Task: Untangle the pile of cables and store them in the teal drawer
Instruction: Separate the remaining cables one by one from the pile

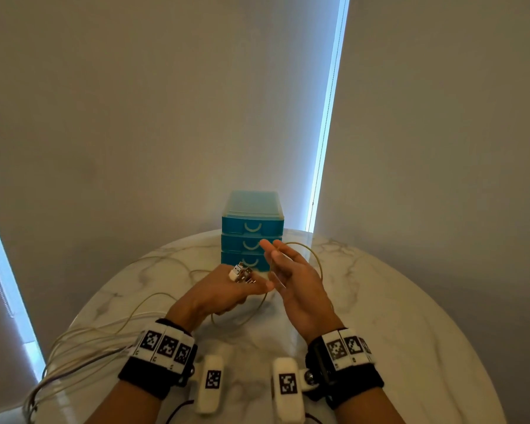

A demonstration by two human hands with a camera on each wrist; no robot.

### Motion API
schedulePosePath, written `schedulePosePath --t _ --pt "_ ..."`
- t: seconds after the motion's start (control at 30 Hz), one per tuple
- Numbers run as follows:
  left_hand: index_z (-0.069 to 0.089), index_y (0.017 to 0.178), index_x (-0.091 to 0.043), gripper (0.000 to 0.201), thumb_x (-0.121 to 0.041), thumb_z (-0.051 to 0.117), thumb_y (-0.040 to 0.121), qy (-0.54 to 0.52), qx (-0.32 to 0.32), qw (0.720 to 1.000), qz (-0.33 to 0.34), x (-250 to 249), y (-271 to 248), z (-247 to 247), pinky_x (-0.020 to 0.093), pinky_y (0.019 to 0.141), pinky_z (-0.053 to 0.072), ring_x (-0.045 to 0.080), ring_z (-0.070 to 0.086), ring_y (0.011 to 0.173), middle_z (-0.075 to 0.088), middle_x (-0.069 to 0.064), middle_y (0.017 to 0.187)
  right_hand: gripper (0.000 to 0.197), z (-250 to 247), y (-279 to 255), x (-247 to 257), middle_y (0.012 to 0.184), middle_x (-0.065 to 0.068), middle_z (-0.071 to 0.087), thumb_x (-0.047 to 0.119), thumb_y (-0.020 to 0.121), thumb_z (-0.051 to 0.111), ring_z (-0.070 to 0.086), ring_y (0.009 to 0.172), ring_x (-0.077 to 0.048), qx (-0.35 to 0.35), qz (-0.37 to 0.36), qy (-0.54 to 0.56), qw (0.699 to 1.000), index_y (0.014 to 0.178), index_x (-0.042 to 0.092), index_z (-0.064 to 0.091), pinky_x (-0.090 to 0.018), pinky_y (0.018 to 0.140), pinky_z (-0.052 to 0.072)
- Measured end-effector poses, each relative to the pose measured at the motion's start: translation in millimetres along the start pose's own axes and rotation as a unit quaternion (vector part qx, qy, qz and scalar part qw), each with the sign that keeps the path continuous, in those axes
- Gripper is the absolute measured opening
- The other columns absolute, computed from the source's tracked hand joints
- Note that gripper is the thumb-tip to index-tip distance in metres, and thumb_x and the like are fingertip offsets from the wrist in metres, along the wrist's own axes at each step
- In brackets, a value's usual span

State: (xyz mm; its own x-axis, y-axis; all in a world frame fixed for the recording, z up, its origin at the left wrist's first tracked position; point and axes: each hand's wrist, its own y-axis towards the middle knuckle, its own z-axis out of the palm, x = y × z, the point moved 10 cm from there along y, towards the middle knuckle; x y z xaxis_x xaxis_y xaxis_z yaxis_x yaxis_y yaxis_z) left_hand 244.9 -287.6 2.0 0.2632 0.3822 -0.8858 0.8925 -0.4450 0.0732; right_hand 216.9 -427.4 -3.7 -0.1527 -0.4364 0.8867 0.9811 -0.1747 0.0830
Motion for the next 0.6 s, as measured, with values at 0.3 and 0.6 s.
schedulePosePath --t 0.3,0.6 --pt "0.077 0.083 -0.015 0.02 -0.033 0.075 0.093 -0.059 -0.209 0.976 -0.003 12.3 -1.4 -56.7 0.03 0.06 0.043 0.01 0.054 0.059 0.064 -0.012 0.057 0.035 -25.7 -4.0 43.5 0.139 -0.008 0.072 0.02 0.109 0.054 0.067 0.132 -0.025 0.034 0.027 0.216 0.975 0.141 0.011 0.062 -0.043 0.12 0.042" --pt "0.059 0.074 -0.019 0.021 -0.022 0.063 0.094 -0.304 -0.447 0.841 -0.004 64.9 -25.8 -132.1 0.024 0.041 0.028 0.014 0.035 0.043 0.048 0.0 0.056 0.028 -123.5 2.2 28.8 0.079 0.001 0.063 0.015 0.107 0.052 0.065 0.078 -0.015 -0.189 0.043 0.298 0.935 0.08 0.014 0.059 -0.038 0.084 0.053"
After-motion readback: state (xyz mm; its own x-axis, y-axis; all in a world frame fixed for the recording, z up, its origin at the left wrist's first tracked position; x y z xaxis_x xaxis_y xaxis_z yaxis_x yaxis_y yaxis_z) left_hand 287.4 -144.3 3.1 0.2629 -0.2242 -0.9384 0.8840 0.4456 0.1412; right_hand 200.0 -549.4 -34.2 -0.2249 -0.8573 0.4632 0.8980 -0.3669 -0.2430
